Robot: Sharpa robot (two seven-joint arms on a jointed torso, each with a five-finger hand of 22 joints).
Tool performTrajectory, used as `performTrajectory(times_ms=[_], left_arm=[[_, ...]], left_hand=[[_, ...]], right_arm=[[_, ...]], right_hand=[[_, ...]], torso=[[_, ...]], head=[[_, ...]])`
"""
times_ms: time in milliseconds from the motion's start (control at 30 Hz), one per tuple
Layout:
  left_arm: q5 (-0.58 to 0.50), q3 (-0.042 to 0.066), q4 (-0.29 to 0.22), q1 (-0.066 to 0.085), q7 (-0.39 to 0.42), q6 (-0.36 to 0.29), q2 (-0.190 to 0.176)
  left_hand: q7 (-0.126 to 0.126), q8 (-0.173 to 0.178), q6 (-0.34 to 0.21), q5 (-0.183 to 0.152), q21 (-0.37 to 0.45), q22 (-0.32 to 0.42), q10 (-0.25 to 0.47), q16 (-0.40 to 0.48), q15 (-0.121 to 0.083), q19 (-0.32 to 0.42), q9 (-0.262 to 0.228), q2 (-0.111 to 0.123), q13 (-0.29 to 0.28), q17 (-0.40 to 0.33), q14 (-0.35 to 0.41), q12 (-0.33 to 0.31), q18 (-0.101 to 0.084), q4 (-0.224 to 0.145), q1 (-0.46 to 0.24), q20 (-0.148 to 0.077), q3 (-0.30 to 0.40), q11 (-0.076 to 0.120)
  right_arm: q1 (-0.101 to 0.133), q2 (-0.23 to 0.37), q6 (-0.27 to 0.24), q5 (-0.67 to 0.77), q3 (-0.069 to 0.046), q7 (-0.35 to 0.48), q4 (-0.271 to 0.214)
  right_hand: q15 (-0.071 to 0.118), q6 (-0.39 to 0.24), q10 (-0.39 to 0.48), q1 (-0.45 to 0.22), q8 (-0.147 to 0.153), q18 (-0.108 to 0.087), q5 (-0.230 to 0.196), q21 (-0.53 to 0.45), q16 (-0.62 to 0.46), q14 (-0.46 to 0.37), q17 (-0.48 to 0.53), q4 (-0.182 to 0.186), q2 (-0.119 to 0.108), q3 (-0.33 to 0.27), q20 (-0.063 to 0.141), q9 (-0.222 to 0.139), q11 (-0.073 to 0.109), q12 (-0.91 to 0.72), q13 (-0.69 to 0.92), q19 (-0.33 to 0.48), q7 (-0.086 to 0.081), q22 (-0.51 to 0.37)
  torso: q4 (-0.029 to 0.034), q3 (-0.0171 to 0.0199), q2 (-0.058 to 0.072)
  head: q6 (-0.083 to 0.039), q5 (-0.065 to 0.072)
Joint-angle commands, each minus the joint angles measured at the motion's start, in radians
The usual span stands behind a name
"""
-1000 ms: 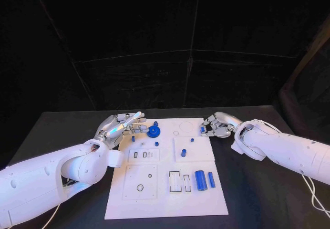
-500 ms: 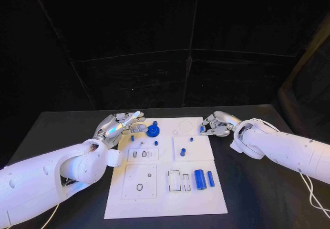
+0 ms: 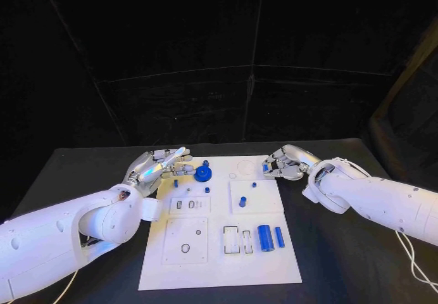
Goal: Assemble the parts on the task board
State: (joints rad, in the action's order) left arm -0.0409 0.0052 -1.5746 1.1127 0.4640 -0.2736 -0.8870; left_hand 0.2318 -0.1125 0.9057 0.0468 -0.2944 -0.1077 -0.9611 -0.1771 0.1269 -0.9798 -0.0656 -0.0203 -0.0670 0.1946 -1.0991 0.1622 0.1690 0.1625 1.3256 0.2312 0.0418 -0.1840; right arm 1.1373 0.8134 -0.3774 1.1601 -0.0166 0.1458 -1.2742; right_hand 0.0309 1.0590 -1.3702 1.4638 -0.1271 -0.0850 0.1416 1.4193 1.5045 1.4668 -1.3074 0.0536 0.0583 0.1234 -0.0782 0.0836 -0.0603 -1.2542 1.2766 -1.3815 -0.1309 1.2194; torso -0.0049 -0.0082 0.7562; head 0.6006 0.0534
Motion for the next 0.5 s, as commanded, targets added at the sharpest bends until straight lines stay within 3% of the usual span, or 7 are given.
performTrajectory(times_ms=[33, 67, 300, 500], left_arm=[[0.005, 0.001, -0.004, 0.002, 0.001, 0.013, -0.004], [0.005, 0.001, -0.005, 0.002, 0.001, 0.013, -0.005], [0.005, 0.001, -0.002, 0.003, 0.000, 0.013, -0.013], [0.005, 0.001, 0.002, 0.005, 0.002, 0.014, -0.014]], left_hand=[[0.005, 0.001, -0.002, 0.005, 0.004, 0.002, -0.003, 0.006, 0.000, -0.003, -0.001, -0.012, 0.000, 0.002, -0.001, 0.002, 0.014, -0.006, 0.001, 0.001, -0.002, 0.003], [0.005, 0.001, -0.002, 0.005, 0.004, 0.002, -0.003, 0.006, 0.000, -0.003, -0.001, -0.012, 0.000, 0.002, -0.001, 0.002, 0.014, -0.006, 0.001, 0.001, -0.002, 0.003], [0.005, 0.001, -0.002, 0.005, 0.004, 0.002, -0.003, 0.006, 0.000, -0.003, -0.001, -0.012, 0.000, 0.002, -0.001, 0.002, 0.014, -0.006, 0.001, 0.001, -0.002, 0.003], [0.005, 0.001, -0.002, 0.005, 0.004, 0.002, -0.003, 0.006, 0.000, -0.003, -0.001, -0.012, 0.000, 0.002, -0.001, 0.002, 0.013, -0.007, 0.001, 0.001, -0.002, 0.002]], right_arm=[[0.004, 0.014, -0.066, -0.019, -0.001, -0.065, -0.066], [0.005, 0.017, -0.070, -0.020, -0.002, -0.081, -0.087], [0.011, -0.004, -0.068, 0.028, -0.002, -0.201, -0.190], [0.012, -0.093, -0.035, 0.109, -0.002, -0.294, -0.207]], right_hand=[[0.005, 0.001, -0.020, -0.015, 0.008, 0.014, 0.004, 0.006, 0.003, 0.074, -0.118, 0.003, 0.005, 0.010, 0.005, -0.003, 0.025, 0.005, -0.003, 0.001, 0.009, 0.001], [0.004, 0.001, -0.019, -0.016, 0.009, 0.014, 0.004, 0.006, 0.002, 0.074, -0.117, 0.003, 0.005, 0.011, 0.004, -0.004, 0.025, 0.006, -0.004, 0.001, 0.008, 0.001], [0.002, -0.004, -0.016, -0.021, 0.016, 0.013, 0.014, 0.003, 0.000, 0.073, -0.114, -0.002, 0.003, 0.028, 0.002, -0.006, 0.023, 0.011, -0.007, 0.003, 0.006, -0.004], [0.002, 0.003, -0.017, -0.023, 0.016, 0.013, 0.025, 0.003, 0.000, 0.073, -0.114, -0.010, -0.002, 0.044, 0.002, -0.006, 0.023, 0.011, -0.006, 0.004, 0.007, -0.004]], torso=[[0.0008, -0.0044, -0.003], [0.0014, -0.0031, -0.002], [0.0057, -0.0091, -0.008], [0.0113, -0.0149, -0.015]], head=[[-0.002, -0.001], [-0.003, -0.001], [0.005, -0.011], [0.013, -0.027]])
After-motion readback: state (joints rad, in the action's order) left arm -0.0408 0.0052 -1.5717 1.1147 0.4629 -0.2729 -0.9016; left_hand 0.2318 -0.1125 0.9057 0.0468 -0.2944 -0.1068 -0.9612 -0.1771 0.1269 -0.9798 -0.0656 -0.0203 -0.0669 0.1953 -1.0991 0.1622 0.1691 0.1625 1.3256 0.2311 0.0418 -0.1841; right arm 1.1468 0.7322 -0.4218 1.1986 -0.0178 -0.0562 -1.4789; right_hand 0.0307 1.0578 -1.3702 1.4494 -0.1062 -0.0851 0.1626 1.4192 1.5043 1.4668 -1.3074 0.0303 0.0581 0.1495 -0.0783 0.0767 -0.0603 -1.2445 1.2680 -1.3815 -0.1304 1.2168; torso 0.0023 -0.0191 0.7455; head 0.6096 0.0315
